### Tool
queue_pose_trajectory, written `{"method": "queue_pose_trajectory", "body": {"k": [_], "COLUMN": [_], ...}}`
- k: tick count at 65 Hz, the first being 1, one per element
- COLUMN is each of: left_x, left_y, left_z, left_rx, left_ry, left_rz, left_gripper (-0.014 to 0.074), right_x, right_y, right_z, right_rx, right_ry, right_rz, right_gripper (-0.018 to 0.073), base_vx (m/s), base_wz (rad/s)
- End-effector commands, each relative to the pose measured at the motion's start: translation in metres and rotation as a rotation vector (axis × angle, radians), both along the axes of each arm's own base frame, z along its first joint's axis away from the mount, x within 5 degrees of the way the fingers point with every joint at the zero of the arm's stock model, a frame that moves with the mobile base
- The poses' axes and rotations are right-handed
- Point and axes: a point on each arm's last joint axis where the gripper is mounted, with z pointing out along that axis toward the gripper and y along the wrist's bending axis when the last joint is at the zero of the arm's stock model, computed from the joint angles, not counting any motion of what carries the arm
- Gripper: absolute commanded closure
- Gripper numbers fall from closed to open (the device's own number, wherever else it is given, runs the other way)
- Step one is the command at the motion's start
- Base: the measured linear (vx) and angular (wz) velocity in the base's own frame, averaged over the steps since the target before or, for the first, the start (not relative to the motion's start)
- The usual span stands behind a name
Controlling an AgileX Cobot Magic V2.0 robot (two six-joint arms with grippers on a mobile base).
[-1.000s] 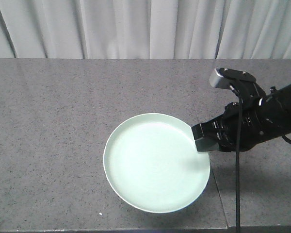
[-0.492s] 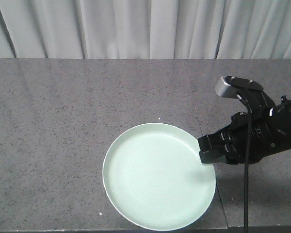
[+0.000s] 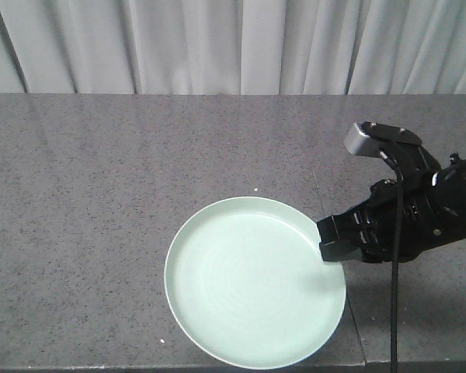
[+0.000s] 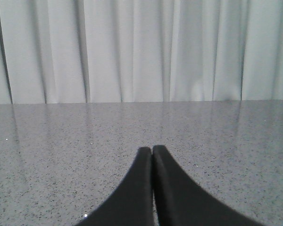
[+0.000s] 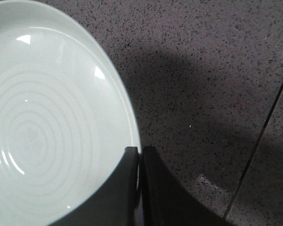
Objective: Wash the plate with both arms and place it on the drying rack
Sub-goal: 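Hold the plate in the right gripper while the base turns away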
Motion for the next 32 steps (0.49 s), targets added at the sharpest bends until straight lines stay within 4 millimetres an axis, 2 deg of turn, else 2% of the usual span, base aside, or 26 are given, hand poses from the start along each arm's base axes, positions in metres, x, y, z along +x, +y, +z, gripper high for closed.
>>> {"method": "queue_pose_trajectory", "body": {"k": [1, 32], "left_x": [-0.0035, -0.0035], "left_y": [-0.0005, -0.0005], "left_z": [0.0166, 0.0166], "left_rx": [-0.008, -0.008], "left_ry": [-0.114, -0.114], "left_rz": [-0.008, -0.008], "left_gripper": [0.0603, 0.0603], "right_x": [-0.0017, -0.0017], "right_y": [0.0014, 0.0014], "right_z": [0.0175, 0.0175], "right_rx": [0.048, 0.048], "right_ry": [-0.071, -0.071], "right_rz": [-0.01, -0.01], "right_gripper": [0.0561, 0.0561], "base_vx": [0.0, -0.05], "base_wz": [0.02, 0.15]}}
